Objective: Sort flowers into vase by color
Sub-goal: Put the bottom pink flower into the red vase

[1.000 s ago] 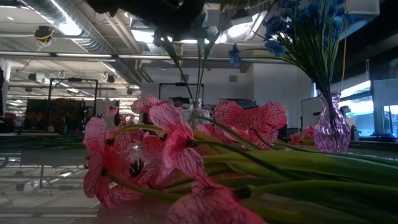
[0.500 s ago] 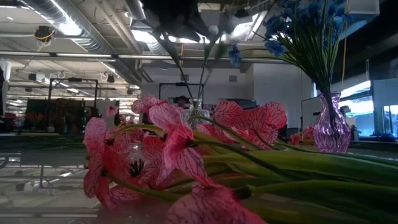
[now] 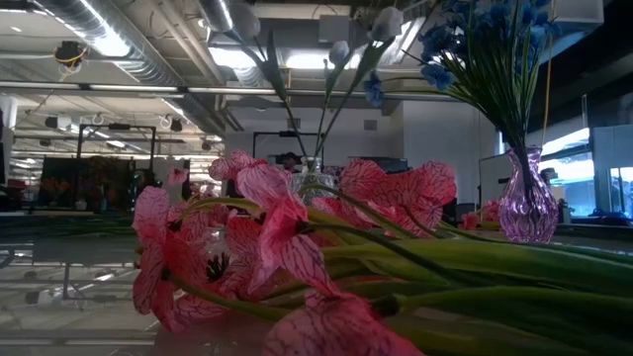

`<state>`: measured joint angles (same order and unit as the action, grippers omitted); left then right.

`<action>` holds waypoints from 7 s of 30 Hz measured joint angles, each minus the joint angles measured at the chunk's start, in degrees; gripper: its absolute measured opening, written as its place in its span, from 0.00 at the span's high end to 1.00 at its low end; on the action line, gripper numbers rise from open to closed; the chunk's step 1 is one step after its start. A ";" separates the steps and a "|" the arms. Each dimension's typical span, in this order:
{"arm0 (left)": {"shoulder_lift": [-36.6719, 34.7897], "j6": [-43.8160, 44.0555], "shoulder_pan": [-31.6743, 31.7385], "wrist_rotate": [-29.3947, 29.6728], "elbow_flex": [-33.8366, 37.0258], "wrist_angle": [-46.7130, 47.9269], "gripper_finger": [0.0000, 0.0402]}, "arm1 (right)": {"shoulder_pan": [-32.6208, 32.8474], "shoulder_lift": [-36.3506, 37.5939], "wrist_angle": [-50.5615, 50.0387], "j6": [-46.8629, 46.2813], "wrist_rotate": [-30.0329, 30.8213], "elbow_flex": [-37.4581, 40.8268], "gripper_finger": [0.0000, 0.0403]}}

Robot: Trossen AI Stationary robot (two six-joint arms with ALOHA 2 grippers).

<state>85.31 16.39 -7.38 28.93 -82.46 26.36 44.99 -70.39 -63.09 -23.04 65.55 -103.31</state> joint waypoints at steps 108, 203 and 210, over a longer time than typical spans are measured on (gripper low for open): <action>-16.64 37.12 -30.86 13.02 -1.81 42.43 0.61 | 0.42 -53.63 -18.01 -30.58 -32.72 -19.50 0.98; -16.64 31.48 -19.21 13.80 -1.81 19.12 0.61 | 14.64 33.30 70.71 26.27 -76.60 75.06 0.89; -16.63 31.48 -19.19 13.39 -1.81 19.14 0.61 | 14.60 33.14 70.73 23.83 -73.69 75.04 0.85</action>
<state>68.68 47.88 -26.57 42.32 -84.27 45.50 59.59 -37.26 7.64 0.79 -8.14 -28.27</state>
